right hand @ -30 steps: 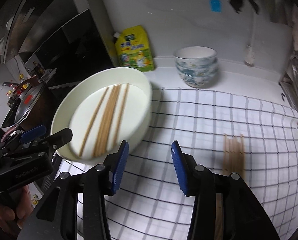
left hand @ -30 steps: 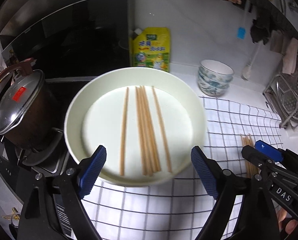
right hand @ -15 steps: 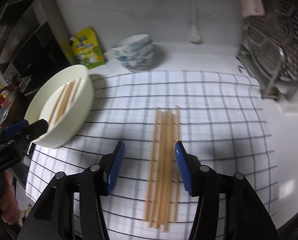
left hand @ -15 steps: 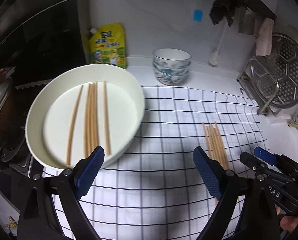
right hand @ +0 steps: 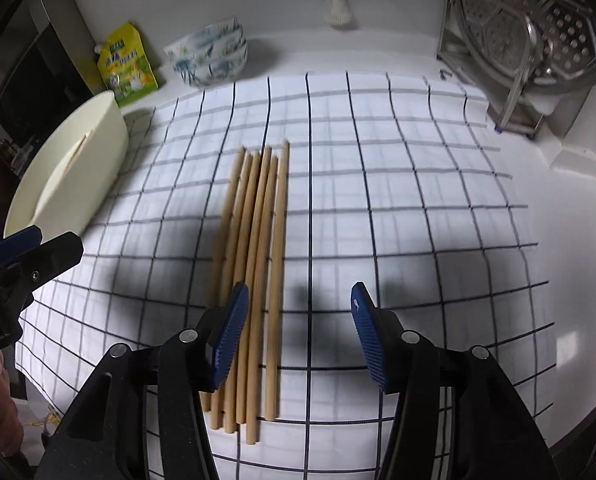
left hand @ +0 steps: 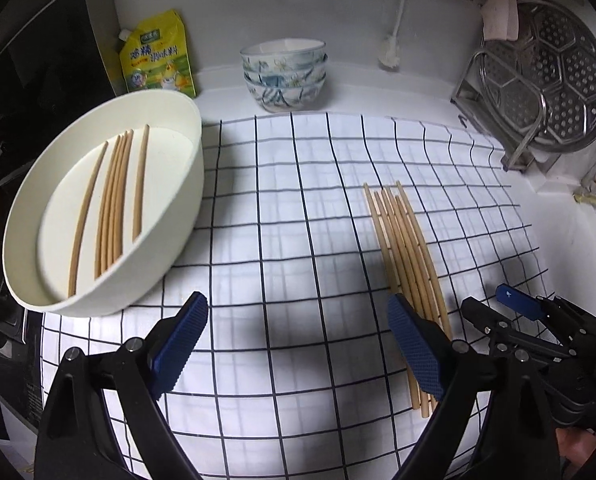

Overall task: Organize utensils
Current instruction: 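Move both open tools back over the chopstick row, then close the left tool on one chopstick while the right tool grasps another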

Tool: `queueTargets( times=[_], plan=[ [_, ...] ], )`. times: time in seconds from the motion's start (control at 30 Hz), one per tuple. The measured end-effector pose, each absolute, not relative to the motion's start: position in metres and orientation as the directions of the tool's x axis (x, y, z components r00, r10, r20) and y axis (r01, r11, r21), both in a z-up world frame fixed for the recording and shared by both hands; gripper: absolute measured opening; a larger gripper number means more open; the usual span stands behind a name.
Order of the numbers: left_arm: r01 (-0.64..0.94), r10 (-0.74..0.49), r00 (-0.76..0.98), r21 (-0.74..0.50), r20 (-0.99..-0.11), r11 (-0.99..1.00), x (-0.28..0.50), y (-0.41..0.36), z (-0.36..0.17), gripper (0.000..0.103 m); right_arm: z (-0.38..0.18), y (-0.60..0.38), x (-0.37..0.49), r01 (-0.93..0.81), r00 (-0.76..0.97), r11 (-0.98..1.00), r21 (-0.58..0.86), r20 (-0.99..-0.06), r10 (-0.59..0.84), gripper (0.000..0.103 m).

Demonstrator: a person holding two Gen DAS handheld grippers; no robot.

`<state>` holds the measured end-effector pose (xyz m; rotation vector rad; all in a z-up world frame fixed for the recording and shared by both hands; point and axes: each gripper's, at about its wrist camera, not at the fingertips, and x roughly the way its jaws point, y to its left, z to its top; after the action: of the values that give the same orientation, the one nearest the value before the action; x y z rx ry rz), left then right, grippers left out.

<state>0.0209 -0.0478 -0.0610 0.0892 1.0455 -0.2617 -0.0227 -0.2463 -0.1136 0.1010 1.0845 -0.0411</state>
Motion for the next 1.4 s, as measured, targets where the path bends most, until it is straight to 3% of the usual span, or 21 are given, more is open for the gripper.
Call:
queueTargets(
  times=[0.4, 0.97, 1.4],
  plan=[
    [0.257, -0.143, 0.428, -0.031, -0.892, 0.966, 0.019, -0.057, -0.087, 0.089, -0.139, -0.24, -0.018, 0.043, 0.443, 0.998, -0.038, -0.895, -0.053, 0.051],
    [0.278, -0.142, 0.391, -0.03, -0.909, 0.96, 0.02, -0.101, -0.127, 0.089, -0.141, -0.288, -0.026, 0.109, 0.454, 0.994, -0.03, -0.888, -0.077, 0.051],
    [0.23, -0.085, 0.406, 0.012, -0.91, 0.973, 0.026, -0.097, -0.141, 0.092, -0.142, -0.286, -0.019, 0.062, 0.465, 0.998, -0.022, -0.884, -0.048, 0.051]
  ],
)
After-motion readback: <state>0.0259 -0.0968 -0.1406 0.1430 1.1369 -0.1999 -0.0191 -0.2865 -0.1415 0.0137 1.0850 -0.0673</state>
